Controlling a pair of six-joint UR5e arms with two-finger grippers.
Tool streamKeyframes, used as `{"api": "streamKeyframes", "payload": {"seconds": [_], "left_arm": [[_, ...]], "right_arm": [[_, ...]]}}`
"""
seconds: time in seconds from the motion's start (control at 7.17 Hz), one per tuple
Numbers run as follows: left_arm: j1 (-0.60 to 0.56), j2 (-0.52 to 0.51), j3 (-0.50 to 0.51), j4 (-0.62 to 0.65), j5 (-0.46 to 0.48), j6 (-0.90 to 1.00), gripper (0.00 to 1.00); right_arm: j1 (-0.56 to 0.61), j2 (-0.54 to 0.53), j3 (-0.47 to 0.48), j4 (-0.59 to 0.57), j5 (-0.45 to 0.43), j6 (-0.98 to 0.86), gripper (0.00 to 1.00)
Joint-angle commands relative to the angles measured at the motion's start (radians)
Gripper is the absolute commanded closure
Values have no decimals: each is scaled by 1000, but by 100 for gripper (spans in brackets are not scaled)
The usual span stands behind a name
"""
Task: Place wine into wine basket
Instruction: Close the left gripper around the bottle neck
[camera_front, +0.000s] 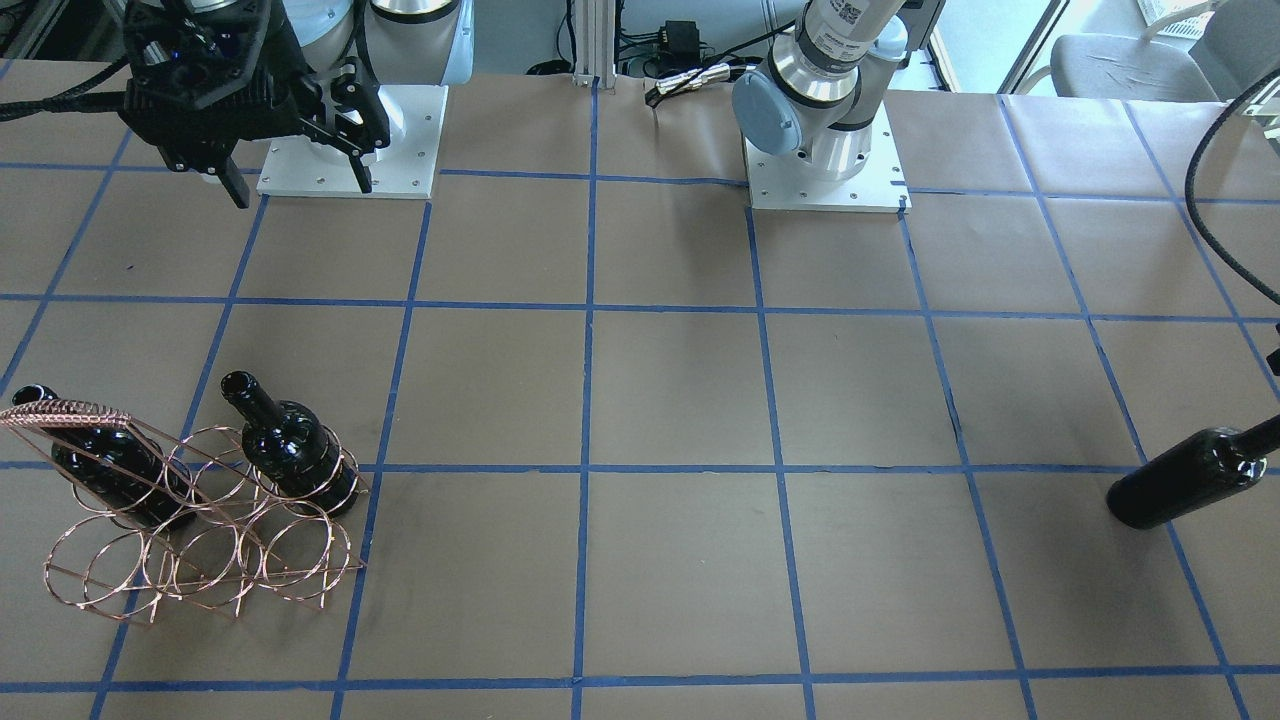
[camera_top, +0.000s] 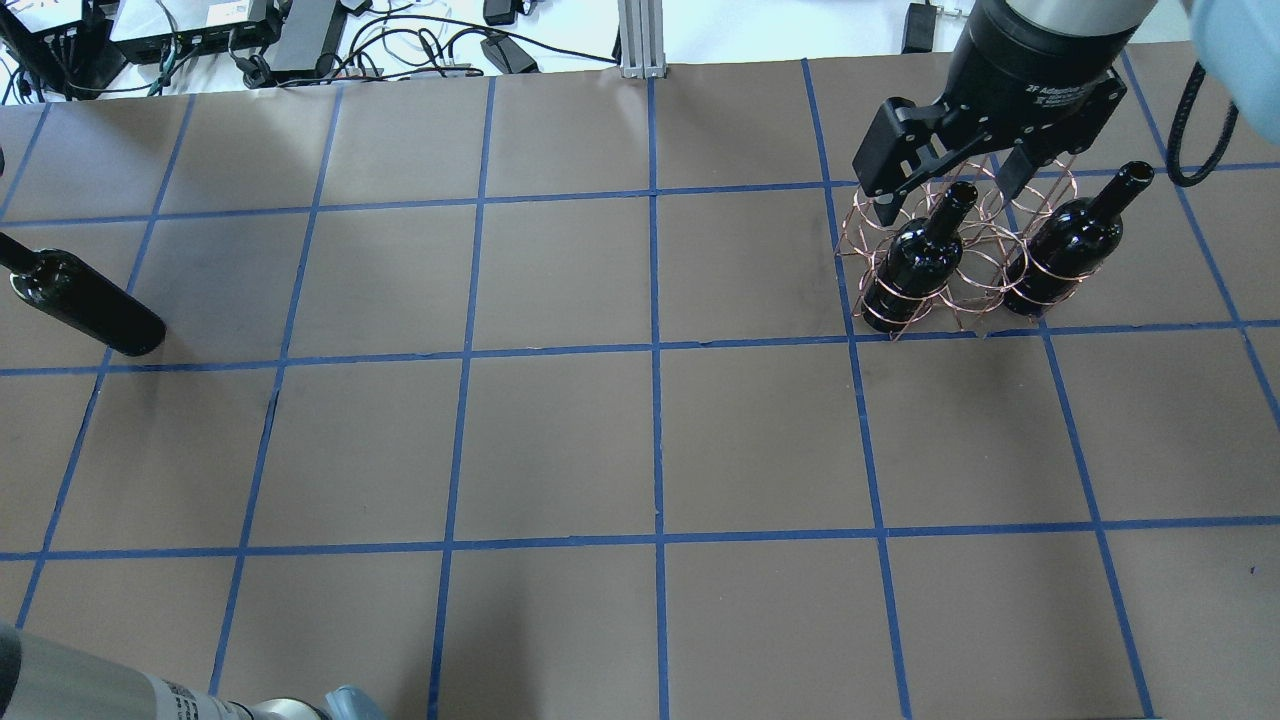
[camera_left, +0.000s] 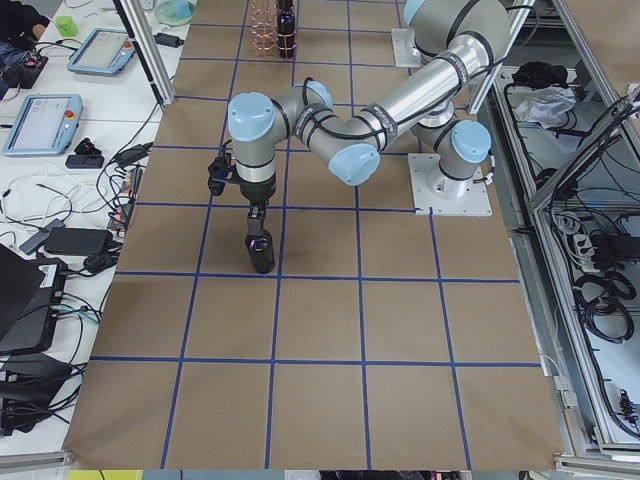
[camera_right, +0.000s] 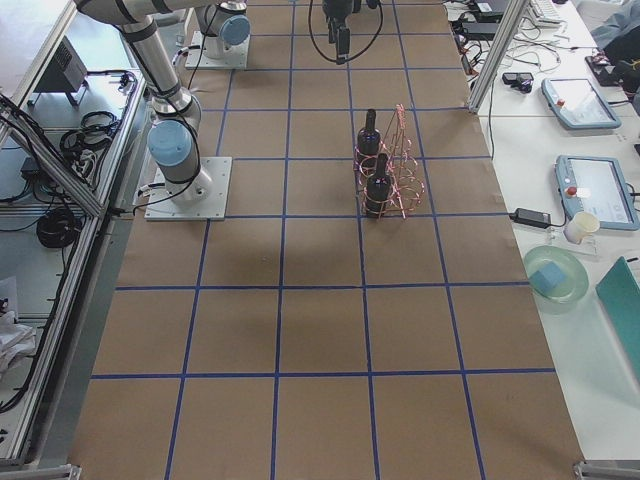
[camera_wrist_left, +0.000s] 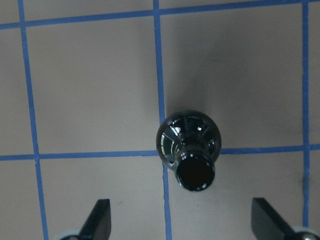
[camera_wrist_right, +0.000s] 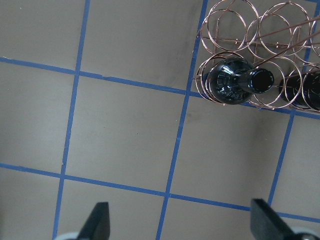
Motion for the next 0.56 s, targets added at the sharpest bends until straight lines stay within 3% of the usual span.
{"api": "streamKeyframes", "payload": {"seconds": [0.0, 0.14, 0.28, 0.42], "left_arm": [[-1, -41, -2, 25, -62, -15, 2], [-1, -48, -4, 27, -64, -28, 2], [-2, -51, -4, 27, -64, -29, 10], [-2, -62, -4, 27, -59, -23, 24]], "right_arm": [[0, 1, 2, -1, -3, 1, 0], [0, 2, 3, -1, -3, -1, 0], [0, 2, 3, -1, -3, -1, 0], [-2, 2, 5, -1, -3, -2, 0]]}}
